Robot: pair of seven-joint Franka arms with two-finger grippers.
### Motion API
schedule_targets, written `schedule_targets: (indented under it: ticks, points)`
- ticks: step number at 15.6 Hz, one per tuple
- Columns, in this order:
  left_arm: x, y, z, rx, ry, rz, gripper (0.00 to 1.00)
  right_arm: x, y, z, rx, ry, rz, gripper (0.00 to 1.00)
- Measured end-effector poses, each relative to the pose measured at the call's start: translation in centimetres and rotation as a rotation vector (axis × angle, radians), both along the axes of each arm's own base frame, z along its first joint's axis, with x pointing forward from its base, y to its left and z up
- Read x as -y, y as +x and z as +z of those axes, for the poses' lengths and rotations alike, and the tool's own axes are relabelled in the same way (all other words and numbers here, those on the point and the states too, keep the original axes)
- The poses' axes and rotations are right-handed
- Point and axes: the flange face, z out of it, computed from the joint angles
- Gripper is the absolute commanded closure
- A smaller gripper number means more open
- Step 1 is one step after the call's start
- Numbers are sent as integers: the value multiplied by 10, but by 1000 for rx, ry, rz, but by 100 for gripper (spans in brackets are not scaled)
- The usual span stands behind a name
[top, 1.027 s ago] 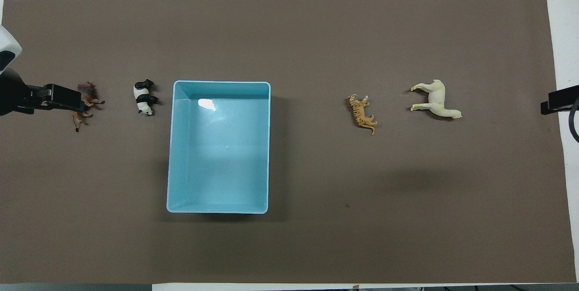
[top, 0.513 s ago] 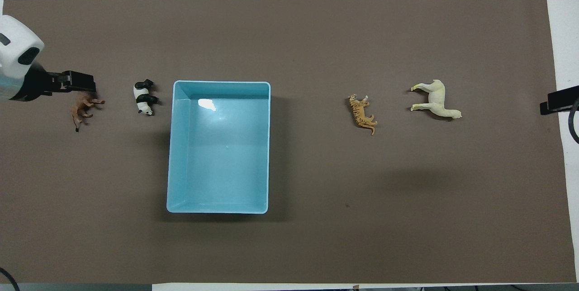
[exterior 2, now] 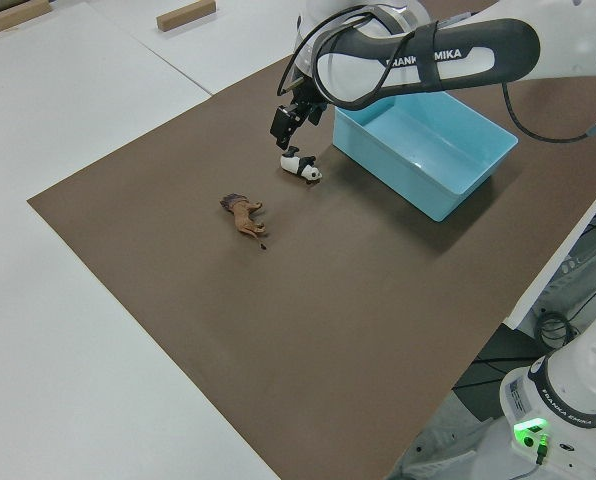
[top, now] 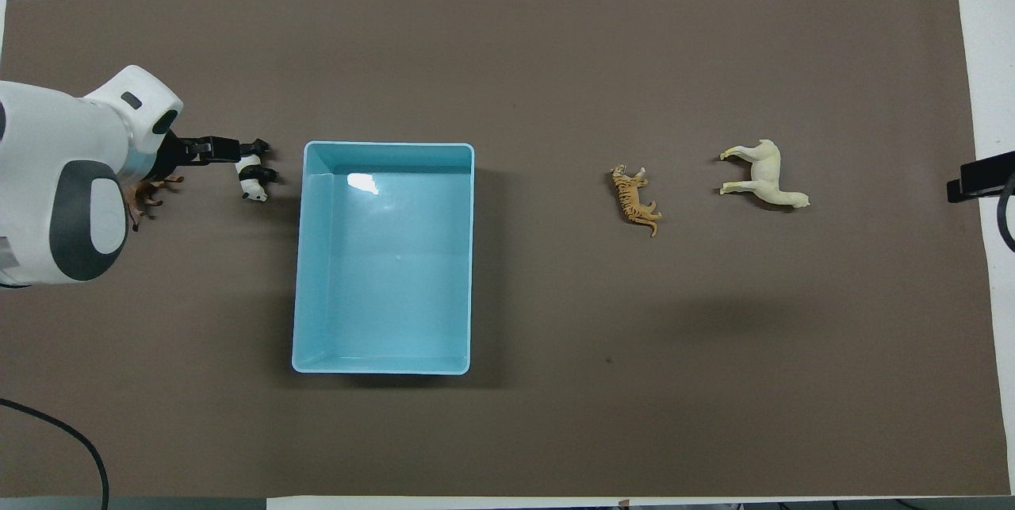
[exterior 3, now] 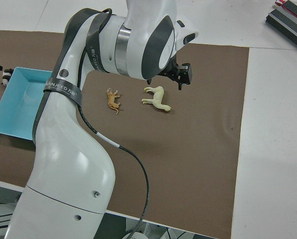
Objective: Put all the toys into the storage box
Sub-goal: 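Grasp the panda with the left gripper while the right gripper reaches the cream horse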
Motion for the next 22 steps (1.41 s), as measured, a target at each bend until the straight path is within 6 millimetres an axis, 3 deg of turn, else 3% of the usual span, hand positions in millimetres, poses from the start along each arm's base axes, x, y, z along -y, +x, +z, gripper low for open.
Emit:
schedule_targets:
  ticks: [2,5,7,10,11,12,14,17,18,22]
  points:
    - [17,3,-25,-7,-11,17,0,-6,2,1,13,-2,13,0]
    - [17,5,-45,-16,-13,30,0,-24,9,-12,12,-4,45,0]
    - [13,5,-46,-18,-9,34,0,-36,21,-40,8,-5,69,0]
    - [12,5,-50,-23,-5,33,0,-42,54,-105,16,-11,83,0]
    - [12,4,-53,-29,-4,32,7,-48,63,-124,20,-13,93,0]
    - [12,4,-56,-34,-3,32,21,-56,71,-141,24,-14,104,0]
    - [12,2,-60,-42,-2,32,59,-73,82,-167,41,-18,114,0]
    - [10,2,-60,-43,0,34,94,-83,89,-194,71,-21,125,0]
    - [7,3,-59,-40,3,37,100,-83,89,-204,71,-22,125,0]
    - [2,7,-52,-57,7,45,100,-82,94,-249,59,-24,126,0]
